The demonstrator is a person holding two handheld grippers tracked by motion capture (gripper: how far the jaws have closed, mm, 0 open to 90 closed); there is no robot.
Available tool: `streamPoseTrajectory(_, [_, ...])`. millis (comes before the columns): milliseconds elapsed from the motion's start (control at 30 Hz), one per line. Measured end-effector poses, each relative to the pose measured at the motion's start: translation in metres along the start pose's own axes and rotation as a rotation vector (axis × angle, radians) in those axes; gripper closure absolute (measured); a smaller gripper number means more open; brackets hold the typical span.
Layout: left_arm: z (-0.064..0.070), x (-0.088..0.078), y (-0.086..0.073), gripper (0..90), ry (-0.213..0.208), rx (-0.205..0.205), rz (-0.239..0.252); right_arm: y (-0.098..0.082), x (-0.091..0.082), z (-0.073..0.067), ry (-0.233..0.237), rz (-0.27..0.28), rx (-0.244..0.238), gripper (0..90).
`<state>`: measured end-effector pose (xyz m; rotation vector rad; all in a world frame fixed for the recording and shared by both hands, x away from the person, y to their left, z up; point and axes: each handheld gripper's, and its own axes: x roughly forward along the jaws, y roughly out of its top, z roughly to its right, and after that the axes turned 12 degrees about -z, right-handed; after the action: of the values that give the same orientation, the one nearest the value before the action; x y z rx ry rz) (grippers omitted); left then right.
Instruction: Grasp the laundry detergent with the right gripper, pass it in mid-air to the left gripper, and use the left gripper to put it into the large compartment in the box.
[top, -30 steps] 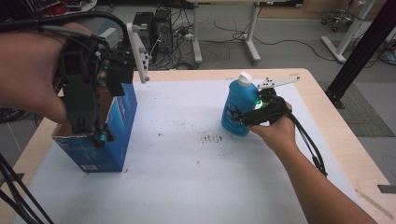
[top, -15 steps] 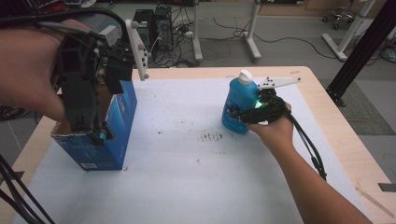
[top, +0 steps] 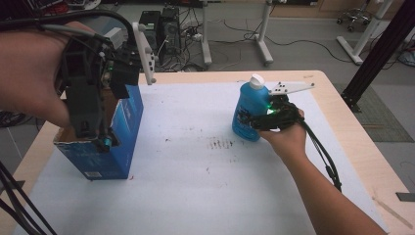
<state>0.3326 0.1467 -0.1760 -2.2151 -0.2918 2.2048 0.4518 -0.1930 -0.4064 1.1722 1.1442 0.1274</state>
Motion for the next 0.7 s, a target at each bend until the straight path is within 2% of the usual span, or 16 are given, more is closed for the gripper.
streamPoseTrajectory(367, [-0.0016, 0.0008, 0.002, 1.8, 0.001, 0.0, -0.004, -0.0025, -0.0012, -0.001, -0.008, 0.001, -0.012, 35.0])
streamPoseTrajectory(700, [0.0004, -0.0002, 0.0048, 1.7, 0.0, 0.004, -0.005, -0.0033, -0.0002, -0.0036, -0.028, 0.016, -0.028, 44.6])
